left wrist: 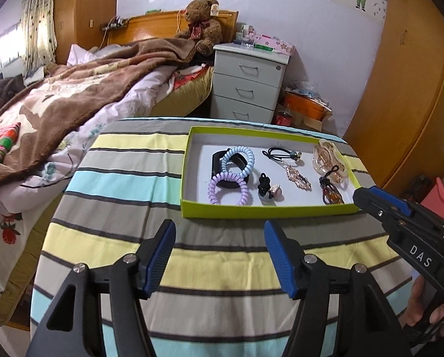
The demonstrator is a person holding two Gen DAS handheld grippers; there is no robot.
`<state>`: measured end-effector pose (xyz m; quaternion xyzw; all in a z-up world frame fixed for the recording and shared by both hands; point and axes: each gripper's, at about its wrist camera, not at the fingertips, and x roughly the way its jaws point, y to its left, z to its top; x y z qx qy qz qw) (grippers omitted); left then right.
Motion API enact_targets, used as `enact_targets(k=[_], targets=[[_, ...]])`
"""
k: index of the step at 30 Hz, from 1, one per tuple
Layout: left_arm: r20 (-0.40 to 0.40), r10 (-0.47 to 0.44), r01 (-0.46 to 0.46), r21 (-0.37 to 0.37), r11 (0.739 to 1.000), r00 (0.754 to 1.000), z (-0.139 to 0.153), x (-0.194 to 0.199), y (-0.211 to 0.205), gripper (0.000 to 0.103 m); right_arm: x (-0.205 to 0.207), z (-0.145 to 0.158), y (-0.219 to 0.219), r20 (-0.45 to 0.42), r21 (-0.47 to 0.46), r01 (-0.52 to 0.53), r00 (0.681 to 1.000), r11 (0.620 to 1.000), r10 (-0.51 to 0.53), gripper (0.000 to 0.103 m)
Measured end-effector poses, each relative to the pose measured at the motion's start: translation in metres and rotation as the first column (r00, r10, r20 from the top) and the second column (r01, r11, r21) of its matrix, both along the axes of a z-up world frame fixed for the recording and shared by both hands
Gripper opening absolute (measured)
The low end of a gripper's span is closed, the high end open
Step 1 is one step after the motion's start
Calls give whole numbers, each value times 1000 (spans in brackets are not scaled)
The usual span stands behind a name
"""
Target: Organize jewelry
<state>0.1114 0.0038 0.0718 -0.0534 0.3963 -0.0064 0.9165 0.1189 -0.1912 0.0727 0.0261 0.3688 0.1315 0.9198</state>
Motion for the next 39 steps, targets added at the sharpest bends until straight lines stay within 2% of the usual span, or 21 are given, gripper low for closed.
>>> enact_targets(k=[7,11,14,17,19,24,28,33,39], targets=[[20,22,-23,37,999,1000,-5,-26,-2,71,-35,0,-1,43,-40,55,998,998,-53,34],[23,25,-26,55,998,999,-10,-37,-4,74,-53,-3,-2,50,-41,83,995,996,-81,46],[19,30,-31,65,997,999,-13,-43,-5,76,-63,-5,-3,53,-37,93,994,995,-91,46],[30,33,-36,96,995,999,-14,-49,-9,84,-71,-6,-3,58,-41,106,993,994,-103,46],[49,34,-39,111,993,998,-14,-54,-12,86,-79,-8,-3,65,-43,120,991,992,-117,46],[69,54,-63,134,989,996,-13,-62,-15,86,-88,-8,-5,68,-27,134,989,991,-132,46],[79,49,-58,118,991,996,-12,-67,-14,86,-93,-7,-6,80,-30,145,987,989,-143,46],[84,47,-58,133,989,995,-12,-70,-16,86,-96,-7,-6,78,-24,148,986,989,-145,46],[89,34,-43,104,994,995,-11,-72,-16,86,-98,-9,-4,74,-30,141,988,990,-138,46]])
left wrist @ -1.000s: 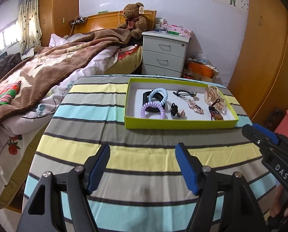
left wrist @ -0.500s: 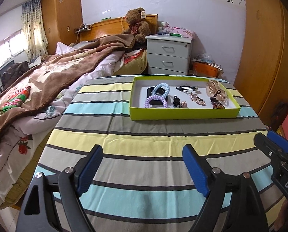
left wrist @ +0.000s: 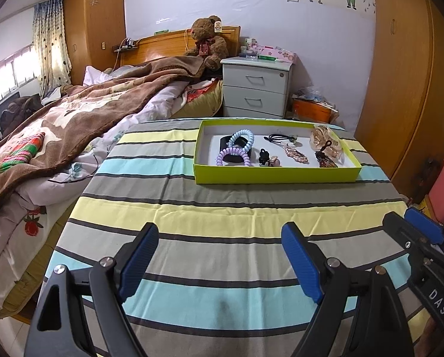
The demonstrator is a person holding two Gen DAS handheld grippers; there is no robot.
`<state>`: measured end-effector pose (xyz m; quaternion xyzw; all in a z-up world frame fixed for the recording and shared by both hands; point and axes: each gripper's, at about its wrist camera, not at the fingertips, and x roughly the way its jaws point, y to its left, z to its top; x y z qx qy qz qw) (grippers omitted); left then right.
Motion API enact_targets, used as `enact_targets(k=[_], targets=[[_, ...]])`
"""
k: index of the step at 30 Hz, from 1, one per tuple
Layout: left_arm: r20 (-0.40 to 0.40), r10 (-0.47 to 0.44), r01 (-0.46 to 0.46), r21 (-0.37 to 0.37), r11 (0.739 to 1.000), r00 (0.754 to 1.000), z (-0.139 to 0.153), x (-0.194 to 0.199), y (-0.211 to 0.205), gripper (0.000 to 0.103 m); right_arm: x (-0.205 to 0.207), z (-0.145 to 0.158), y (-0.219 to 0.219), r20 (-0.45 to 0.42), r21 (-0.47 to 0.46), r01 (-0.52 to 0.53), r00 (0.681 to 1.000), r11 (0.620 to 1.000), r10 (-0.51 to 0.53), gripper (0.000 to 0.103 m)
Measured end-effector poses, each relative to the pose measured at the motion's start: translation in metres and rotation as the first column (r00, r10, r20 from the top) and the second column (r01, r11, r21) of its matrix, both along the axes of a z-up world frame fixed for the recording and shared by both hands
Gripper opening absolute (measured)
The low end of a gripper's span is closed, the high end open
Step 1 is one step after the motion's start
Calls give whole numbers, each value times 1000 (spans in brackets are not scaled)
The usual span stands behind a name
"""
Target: Organize jewelry
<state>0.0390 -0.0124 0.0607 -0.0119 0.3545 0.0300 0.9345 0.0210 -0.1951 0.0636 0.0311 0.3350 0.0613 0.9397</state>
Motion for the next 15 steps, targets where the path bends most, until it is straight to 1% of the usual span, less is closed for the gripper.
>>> enact_targets(k=[5,6,8,9,15], targets=[[11,-9,10,-18,1000,1000,1,-1,-1,88,-2,0,1,1,-1,0,1000,1000,0,46],[14,-5,5,-12,1000,1000,1,-1,-1,88,-2,0,1,0,-1,0,1000,1000,0,46],[8,14,-14,34,999,1000,1,0,-5,88,-1,0,1,-1,0,2,1000,1000,-2,46],[8,9,-9,49,999,1000,1,0,-6,88,-1,0,1,-2,0,3,1000,1000,-3,46],[-4,-12,12,13,1000,1000,0,0,-6,88,-3,0,1,-1,-1,6,1000,1000,-6,46]])
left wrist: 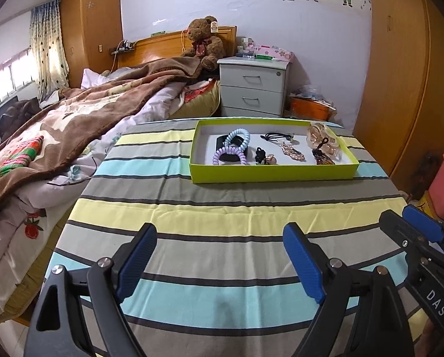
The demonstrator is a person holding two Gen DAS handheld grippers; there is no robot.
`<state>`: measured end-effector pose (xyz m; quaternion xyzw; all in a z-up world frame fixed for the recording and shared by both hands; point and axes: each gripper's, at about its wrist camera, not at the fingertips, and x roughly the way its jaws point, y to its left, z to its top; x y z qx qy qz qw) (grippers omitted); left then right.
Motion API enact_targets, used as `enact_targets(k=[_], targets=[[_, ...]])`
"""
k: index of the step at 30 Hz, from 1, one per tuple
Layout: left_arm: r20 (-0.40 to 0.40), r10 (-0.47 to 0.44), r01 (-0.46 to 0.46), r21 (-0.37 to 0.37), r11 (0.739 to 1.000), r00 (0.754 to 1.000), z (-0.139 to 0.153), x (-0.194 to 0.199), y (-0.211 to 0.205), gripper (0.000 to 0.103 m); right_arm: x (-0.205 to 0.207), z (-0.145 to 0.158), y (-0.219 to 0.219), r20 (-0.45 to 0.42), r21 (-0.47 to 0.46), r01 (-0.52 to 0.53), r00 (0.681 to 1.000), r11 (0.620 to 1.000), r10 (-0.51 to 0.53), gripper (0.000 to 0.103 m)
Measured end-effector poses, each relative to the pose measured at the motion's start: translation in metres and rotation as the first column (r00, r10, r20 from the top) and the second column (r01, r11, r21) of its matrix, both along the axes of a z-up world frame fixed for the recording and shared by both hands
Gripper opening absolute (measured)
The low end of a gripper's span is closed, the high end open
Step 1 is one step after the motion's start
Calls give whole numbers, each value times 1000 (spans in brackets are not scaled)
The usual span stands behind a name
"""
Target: Organize jewelry
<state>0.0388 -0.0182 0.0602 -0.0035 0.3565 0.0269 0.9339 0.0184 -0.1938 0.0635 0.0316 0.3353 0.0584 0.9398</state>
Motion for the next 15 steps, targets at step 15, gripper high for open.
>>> enact_targets(k=[15], targets=[[9,11,-11,-11,1000,1000,3,-3,3,88,0,1,-1,1,-2,-5,1000,1000,5,46]])
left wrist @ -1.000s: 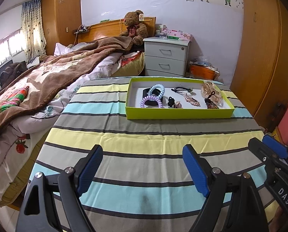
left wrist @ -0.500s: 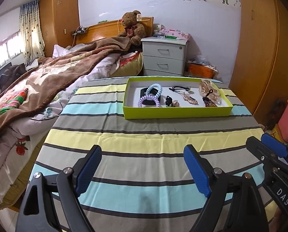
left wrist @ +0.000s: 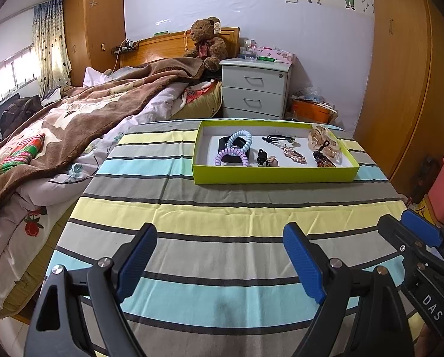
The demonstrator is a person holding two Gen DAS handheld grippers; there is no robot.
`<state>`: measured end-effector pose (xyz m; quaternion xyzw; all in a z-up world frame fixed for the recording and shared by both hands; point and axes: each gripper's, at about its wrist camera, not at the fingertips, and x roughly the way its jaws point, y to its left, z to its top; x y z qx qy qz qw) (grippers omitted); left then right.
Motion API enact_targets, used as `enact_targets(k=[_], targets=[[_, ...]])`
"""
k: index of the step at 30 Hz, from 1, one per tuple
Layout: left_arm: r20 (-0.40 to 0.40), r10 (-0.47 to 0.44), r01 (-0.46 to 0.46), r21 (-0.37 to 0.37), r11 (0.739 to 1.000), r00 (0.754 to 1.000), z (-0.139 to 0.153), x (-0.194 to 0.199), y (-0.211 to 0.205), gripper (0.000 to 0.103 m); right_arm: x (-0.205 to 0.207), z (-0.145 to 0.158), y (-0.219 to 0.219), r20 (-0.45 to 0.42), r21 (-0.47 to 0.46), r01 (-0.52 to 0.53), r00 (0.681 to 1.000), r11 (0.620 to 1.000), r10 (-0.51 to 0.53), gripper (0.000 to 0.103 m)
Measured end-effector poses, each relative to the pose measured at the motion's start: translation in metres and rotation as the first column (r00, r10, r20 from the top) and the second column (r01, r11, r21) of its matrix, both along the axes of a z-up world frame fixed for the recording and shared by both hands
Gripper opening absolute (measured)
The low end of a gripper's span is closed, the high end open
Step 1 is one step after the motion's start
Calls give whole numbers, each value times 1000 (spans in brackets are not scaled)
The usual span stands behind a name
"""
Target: Organize jewelry
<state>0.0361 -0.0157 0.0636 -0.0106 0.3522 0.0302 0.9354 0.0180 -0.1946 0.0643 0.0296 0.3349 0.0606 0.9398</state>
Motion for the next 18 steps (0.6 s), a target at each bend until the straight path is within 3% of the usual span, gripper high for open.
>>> enact_targets(k=[18], targets=[[5,1,-1,-1,1000,1000,2,-1,0,88,0,5,4,10,6,-11,1000,1000,11,46]])
